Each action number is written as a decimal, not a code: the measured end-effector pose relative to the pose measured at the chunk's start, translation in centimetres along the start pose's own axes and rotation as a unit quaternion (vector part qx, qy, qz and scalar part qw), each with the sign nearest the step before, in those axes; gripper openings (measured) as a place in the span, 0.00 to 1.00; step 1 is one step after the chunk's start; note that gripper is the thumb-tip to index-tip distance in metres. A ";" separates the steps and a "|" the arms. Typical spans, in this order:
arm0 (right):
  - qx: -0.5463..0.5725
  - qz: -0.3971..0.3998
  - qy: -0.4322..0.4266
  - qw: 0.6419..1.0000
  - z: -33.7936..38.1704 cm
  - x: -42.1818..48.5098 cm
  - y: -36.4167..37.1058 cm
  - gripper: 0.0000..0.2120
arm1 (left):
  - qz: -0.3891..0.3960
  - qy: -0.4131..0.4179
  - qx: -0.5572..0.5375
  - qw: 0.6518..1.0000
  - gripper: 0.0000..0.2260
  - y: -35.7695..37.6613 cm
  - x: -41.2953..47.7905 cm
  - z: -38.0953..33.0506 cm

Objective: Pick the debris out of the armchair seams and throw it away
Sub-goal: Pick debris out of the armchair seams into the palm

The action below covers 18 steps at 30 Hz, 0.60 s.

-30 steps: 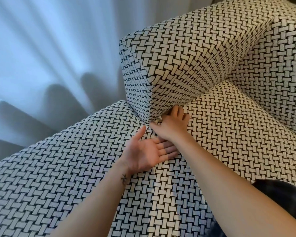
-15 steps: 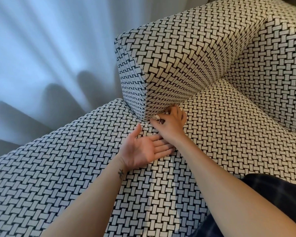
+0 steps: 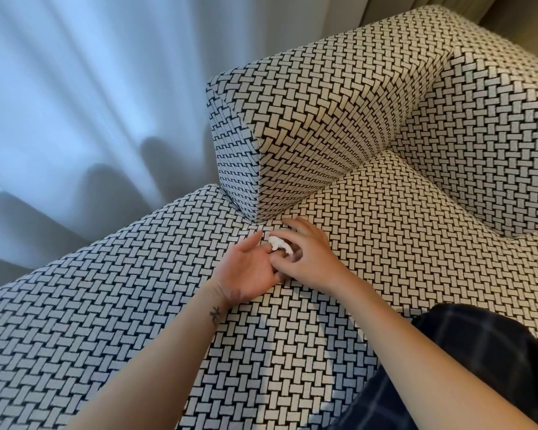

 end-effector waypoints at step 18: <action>0.133 -0.158 0.051 0.977 6.3 3.2 6.4 0.19 | -0.003 -0.119 0.076 0.990 0.27 -1.1 -3.7 -7.2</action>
Point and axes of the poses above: each hand's wrist, its own x-axis towards the middle knuckle, its own y-axis out of the palm, z = x × y, the point moved 3 cm from there along x, towards the middle knuckle, and after that the axes turned 15 degrees about z, right-handed, at the moved point
